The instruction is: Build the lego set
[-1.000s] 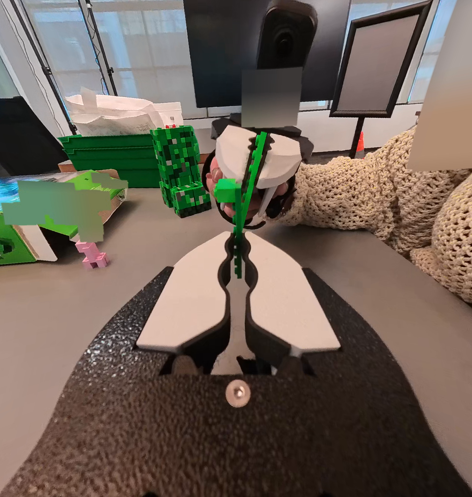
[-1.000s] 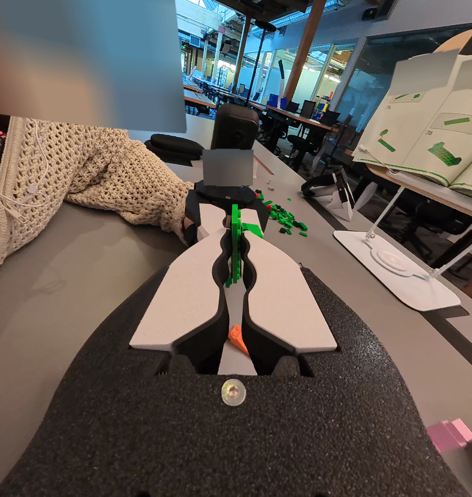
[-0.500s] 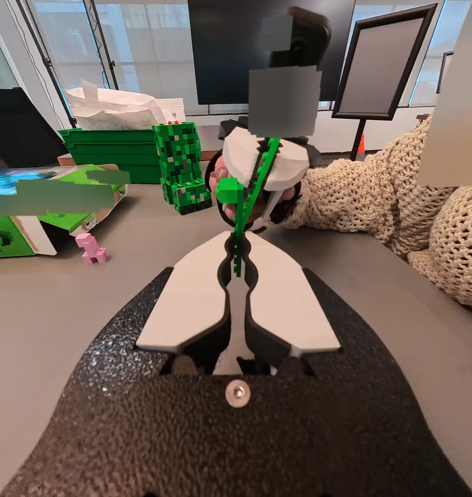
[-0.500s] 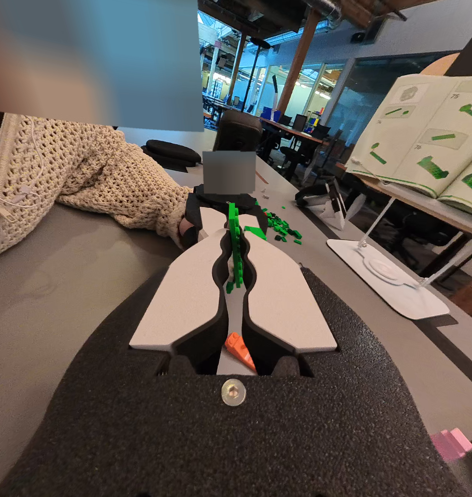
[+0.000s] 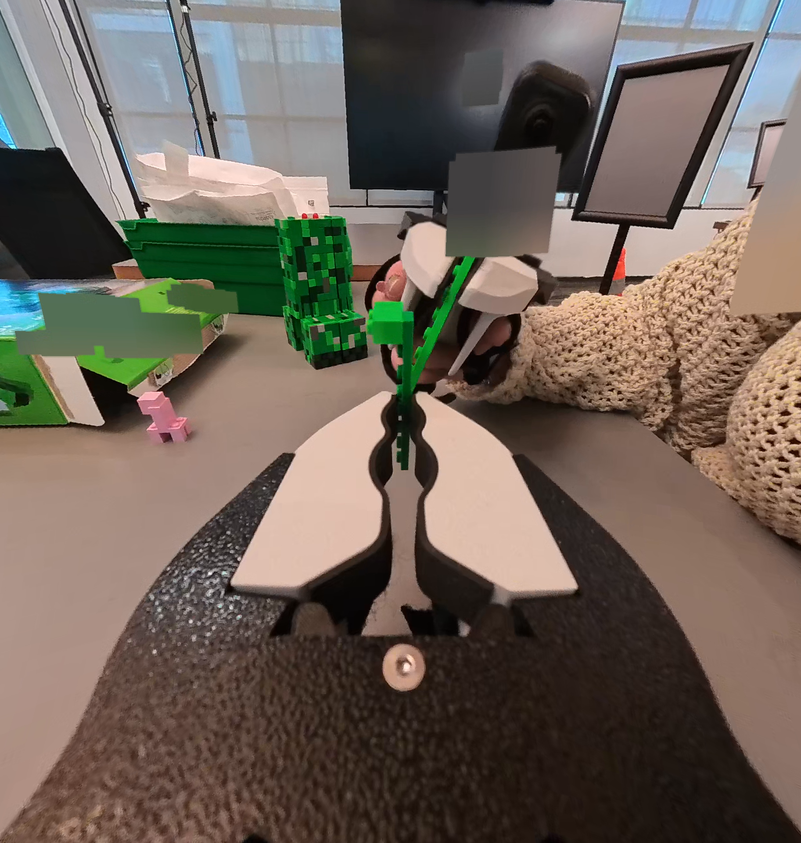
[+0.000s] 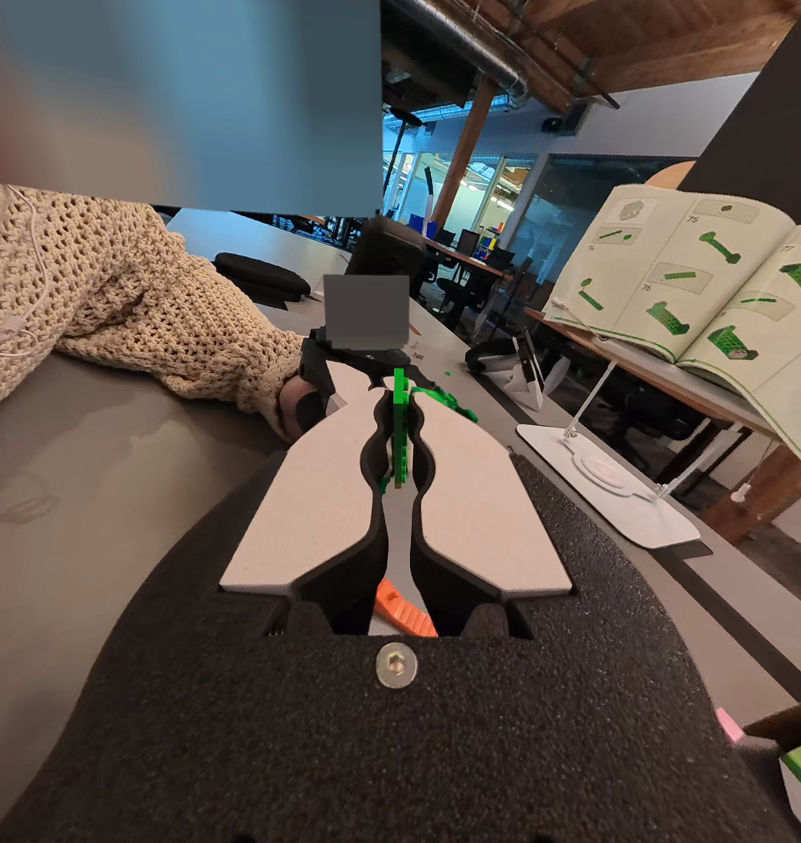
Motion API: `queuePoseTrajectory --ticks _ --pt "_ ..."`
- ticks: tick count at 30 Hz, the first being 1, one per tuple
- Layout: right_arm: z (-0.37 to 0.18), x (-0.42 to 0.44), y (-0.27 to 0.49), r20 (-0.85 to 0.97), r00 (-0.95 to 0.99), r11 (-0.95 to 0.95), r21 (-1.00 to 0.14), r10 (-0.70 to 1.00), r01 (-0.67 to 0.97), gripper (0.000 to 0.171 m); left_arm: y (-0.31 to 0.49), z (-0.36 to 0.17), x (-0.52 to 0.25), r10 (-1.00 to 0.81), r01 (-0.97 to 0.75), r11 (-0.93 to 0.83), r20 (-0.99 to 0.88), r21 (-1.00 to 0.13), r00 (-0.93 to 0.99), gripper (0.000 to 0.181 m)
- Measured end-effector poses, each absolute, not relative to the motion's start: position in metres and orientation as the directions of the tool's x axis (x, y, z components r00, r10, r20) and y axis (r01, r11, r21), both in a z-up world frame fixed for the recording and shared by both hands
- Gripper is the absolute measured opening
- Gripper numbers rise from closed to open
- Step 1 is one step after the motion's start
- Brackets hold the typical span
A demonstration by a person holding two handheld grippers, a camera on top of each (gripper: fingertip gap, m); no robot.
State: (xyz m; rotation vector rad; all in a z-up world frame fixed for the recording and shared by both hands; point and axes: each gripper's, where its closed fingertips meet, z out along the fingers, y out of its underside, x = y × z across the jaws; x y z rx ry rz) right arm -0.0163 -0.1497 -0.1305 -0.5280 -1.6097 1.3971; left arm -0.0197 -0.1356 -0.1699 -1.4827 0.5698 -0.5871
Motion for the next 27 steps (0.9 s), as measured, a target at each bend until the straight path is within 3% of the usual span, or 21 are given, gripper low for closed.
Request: queuePoseTrajectory --ticks 15,27 --pt "-0.142 -0.015 -0.147 0.354 -0.532 0.331 -0.933 0.769 -0.141 0.005 -0.136 -0.169 -0.016 -0.659 -0.043 0.059 -0.071 -0.997 0.748 0.004" --pt "-0.142 -0.016 -0.15 0.393 -0.506 0.356 -0.918 0.768 -0.172 0.005 -0.137 -0.168 -0.015 -0.67 -0.039 0.071 -0.077 -0.997 0.738 0.004"
